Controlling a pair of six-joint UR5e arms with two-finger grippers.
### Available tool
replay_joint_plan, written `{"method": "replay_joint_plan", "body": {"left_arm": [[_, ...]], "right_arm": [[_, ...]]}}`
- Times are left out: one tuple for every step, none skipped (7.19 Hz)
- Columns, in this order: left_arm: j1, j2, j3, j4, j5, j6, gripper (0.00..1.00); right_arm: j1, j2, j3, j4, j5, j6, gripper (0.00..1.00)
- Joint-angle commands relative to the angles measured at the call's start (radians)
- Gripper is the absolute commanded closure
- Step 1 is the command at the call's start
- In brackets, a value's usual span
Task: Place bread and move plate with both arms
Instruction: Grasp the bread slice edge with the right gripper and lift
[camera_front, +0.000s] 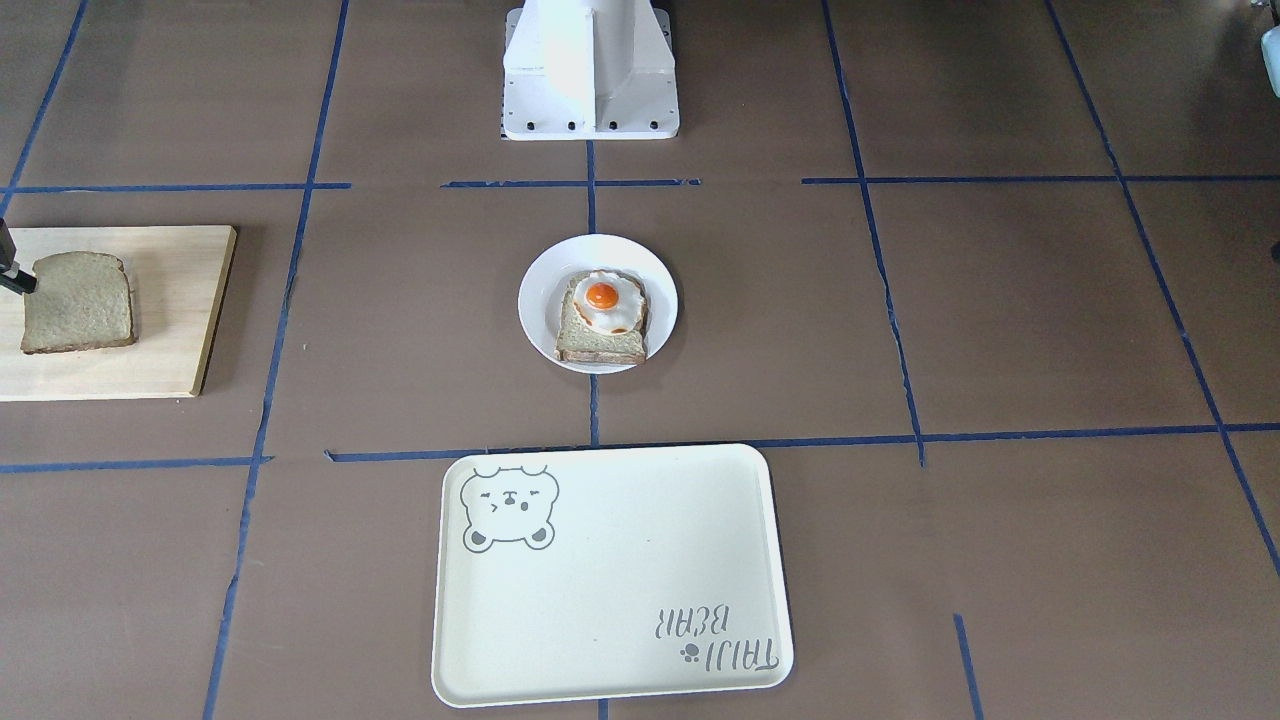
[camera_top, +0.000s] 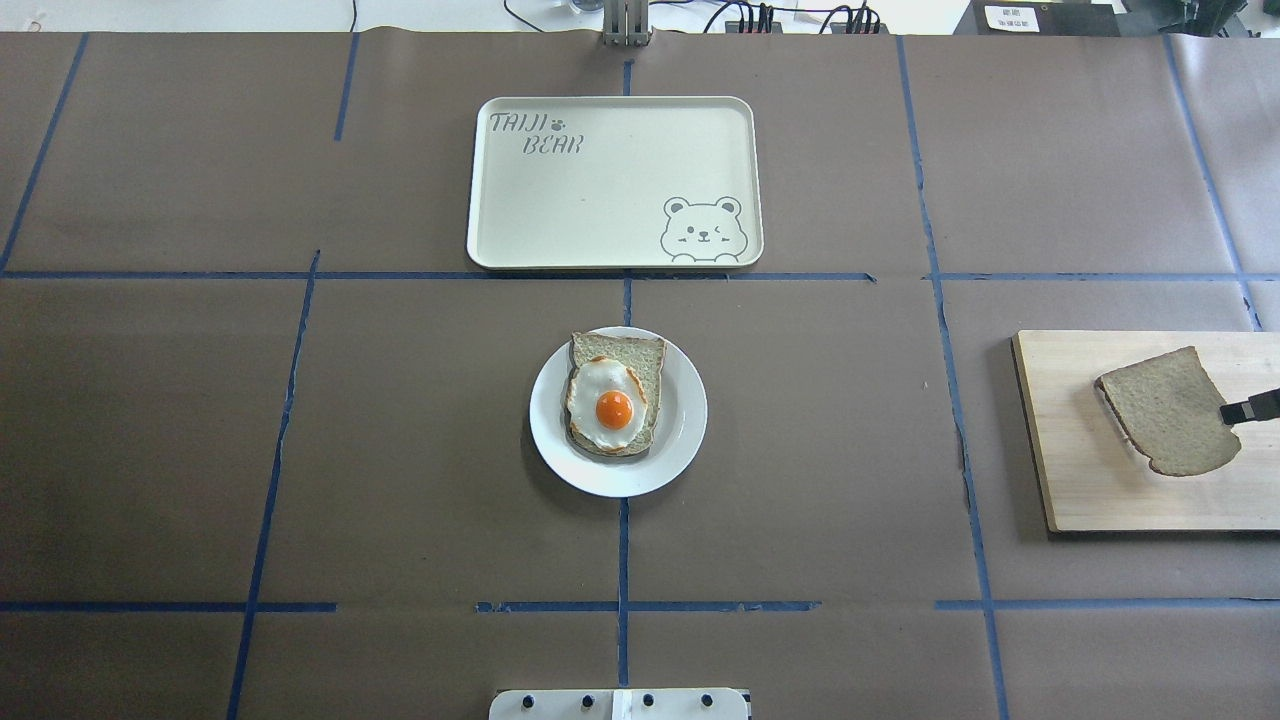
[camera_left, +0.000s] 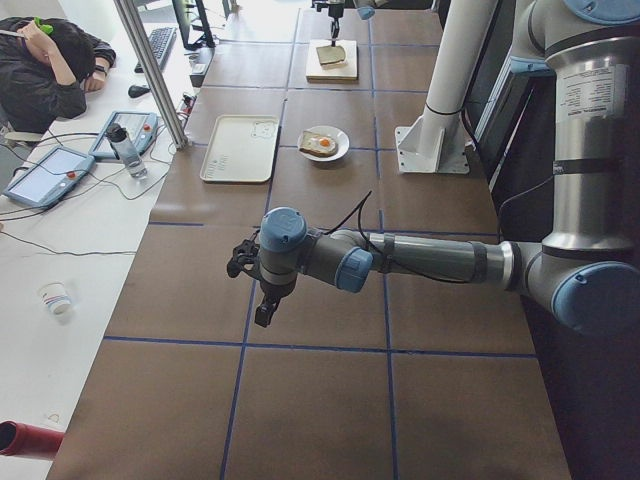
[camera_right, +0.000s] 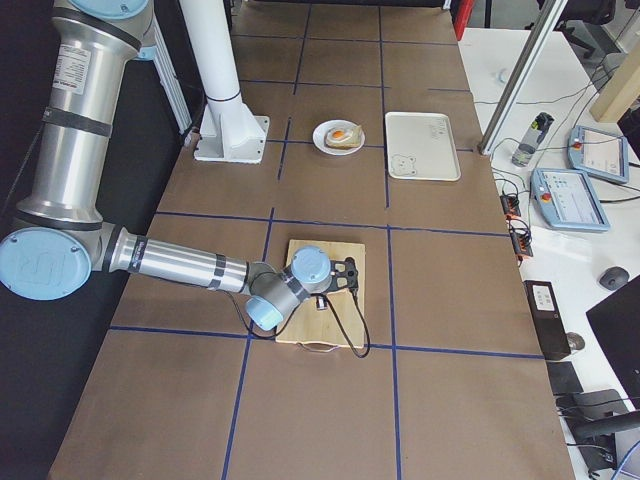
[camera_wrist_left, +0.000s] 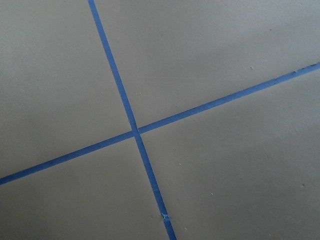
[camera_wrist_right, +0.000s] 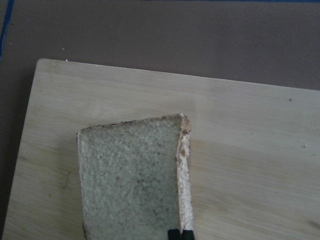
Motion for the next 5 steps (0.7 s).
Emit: {"method": "replay_joint_plan", "body": {"left_arm": [[-0.003,0.000,0.000,0.000,0.000,0.000,0.00],[0.000,0.000,0.001,0.001,0.000,0.000,0.00],[-0.003,0.001,-0.002,0.000,-0.006,0.000,0.00],[-0.003,0.003,0.003,0.000,-0.041,-0.002,0.00],[-0.003,0.003,0.001,0.000,-0.043,-0.002,0.00]], "right_arm": [[0.026,0.019,0.104,-0.008,0.063,0.123,1.00],[0.024,0.066,0.163,-0.032,0.069,0.244,1.00],[0.003,0.115,0.175,-0.032,0.065,0.337,1.00],[-0.035,0.187,0.183,-0.034,0.058,0.424,1.00],[-0.092,0.286,0.182,-0.034,0.036,0.554,1.00]]}}
